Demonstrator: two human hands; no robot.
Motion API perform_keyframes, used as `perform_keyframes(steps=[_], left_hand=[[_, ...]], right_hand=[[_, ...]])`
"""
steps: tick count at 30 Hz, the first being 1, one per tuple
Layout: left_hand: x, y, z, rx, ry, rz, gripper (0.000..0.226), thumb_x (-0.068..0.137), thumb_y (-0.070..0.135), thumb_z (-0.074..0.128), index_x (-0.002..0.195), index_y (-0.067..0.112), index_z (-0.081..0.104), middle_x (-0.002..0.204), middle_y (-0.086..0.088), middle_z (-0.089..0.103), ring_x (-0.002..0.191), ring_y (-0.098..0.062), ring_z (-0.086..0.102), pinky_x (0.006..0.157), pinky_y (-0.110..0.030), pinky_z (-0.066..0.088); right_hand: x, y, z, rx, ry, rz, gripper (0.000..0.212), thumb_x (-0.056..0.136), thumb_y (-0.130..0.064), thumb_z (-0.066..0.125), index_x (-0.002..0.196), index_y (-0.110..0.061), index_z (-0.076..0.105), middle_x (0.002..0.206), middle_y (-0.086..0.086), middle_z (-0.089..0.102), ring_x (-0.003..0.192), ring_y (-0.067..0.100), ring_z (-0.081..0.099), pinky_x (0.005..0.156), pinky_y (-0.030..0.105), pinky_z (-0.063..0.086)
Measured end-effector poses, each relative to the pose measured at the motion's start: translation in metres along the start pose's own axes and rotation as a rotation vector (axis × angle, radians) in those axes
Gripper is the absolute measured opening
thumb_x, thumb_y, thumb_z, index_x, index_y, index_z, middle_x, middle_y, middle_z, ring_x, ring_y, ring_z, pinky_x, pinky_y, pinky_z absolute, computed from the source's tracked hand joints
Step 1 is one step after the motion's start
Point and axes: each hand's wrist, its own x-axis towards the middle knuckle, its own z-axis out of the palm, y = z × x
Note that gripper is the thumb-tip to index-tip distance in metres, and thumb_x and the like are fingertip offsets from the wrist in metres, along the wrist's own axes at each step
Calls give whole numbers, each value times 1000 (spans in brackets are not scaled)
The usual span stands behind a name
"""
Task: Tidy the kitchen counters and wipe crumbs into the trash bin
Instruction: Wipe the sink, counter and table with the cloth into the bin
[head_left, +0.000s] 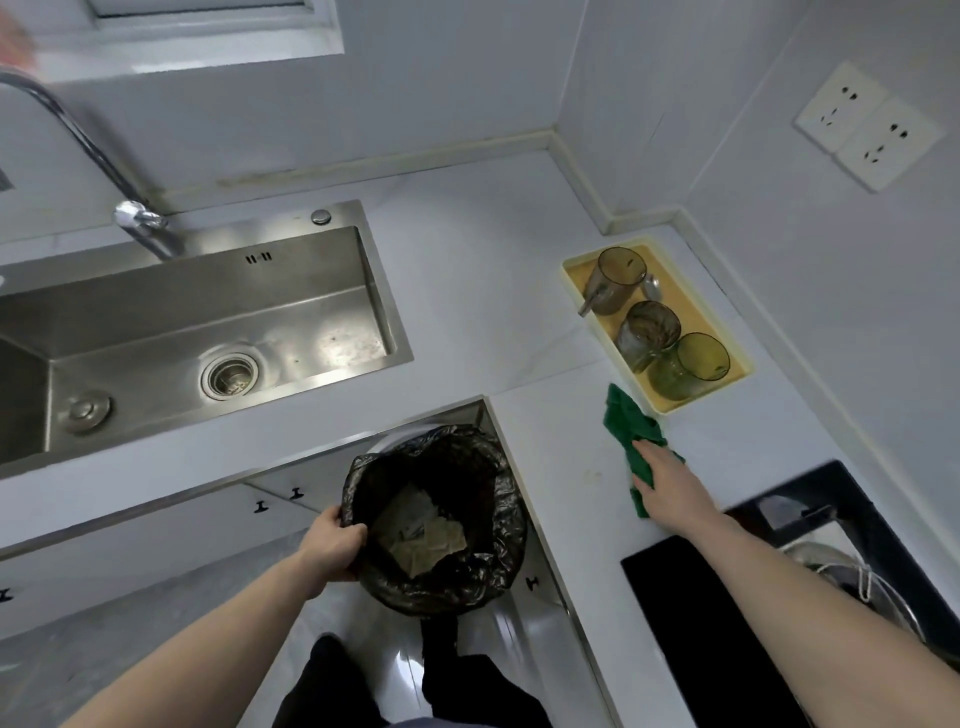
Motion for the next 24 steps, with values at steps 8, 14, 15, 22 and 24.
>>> perform_keyframes(steps=[8,14,15,22,24], left_hand=[[-2,0,2,13,11,19,32,85,-1,54,113,16,54,96,-15,65,76,-37,71,55,-47,62],[-5,2,5,50,-4,33,32,89,1,54,117,14,52,96,-15,65,76,-38,71,58,-49,63],[-6,3,4,61,0,39,31,89,2,54,118,14,52,95,-16,65,75,-37,72,58,-48,63],[-11,6,-1,73,-15,53,32,89,2,54,119,15,50,96,-15,64,76,-37,72,54,-43,62],[-11,5,-2,62,-22,54,33,88,2,53,119,14,51,98,-17,64,78,-38,71,54,-44,62]], right_hand=[[-28,-47,53,230,132,44,54,104,-12,48,156,-15,36,158,7,37,144,25,36,119,35,24],[-67,-142,101,360,-75,-209,52,101,-15,56,151,-25,47,154,-5,46,143,13,40,118,21,22],[-70,-156,105,372,-94,-259,51,101,-16,57,150,-25,48,153,-6,48,141,12,42,116,17,23],[-68,-162,73,500,-4,-286,51,102,-19,56,150,-34,47,154,-11,46,140,6,40,121,31,30],[-62,-136,49,537,89,-213,51,102,-22,56,150,-38,44,154,-12,45,140,8,41,119,36,33]])
